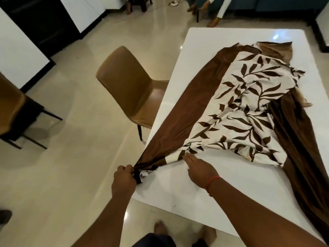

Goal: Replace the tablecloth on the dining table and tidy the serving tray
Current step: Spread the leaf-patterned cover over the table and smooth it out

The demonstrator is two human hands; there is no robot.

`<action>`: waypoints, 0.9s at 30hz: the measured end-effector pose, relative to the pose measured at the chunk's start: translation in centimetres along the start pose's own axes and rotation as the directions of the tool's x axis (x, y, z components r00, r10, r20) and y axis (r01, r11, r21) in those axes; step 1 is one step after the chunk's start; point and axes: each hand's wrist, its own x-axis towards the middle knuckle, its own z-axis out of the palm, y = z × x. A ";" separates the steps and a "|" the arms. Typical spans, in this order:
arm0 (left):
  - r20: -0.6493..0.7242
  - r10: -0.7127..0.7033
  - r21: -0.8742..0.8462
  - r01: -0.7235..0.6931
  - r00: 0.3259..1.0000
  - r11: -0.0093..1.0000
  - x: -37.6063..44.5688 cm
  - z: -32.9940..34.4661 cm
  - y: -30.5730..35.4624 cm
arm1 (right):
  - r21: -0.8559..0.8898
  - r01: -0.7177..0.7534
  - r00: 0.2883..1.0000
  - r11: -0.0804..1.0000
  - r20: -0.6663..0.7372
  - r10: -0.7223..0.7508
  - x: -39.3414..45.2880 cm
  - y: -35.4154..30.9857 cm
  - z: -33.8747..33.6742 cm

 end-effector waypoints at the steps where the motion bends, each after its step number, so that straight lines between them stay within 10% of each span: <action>1: 0.015 0.017 0.009 -0.017 1.000 1.000 0.0 -0.3 -0.5 | -0.017 0.009 1.000 1.000 0.013 -0.008 0.6 -1.0 0.2; 11: -0.046 0.227 0.029 -0.226 0.973 0.974 6.4 -2.5 -9.0 | -0.368 0.020 0.997 0.929 -0.065 -0.047 3.1 -12.0 2.9; 20: 0.127 0.168 -0.220 -0.137 0.978 0.966 11.5 -2.0 -13.6 | -0.024 -0.009 0.955 1.000 0.296 0.016 1.3 -19.5 5.4; 27: 0.130 0.496 -0.242 -0.457 0.859 0.856 9.6 0.4 -7.8 | -0.031 -0.042 0.898 0.999 0.437 0.051 -1.5 -19.9 4.8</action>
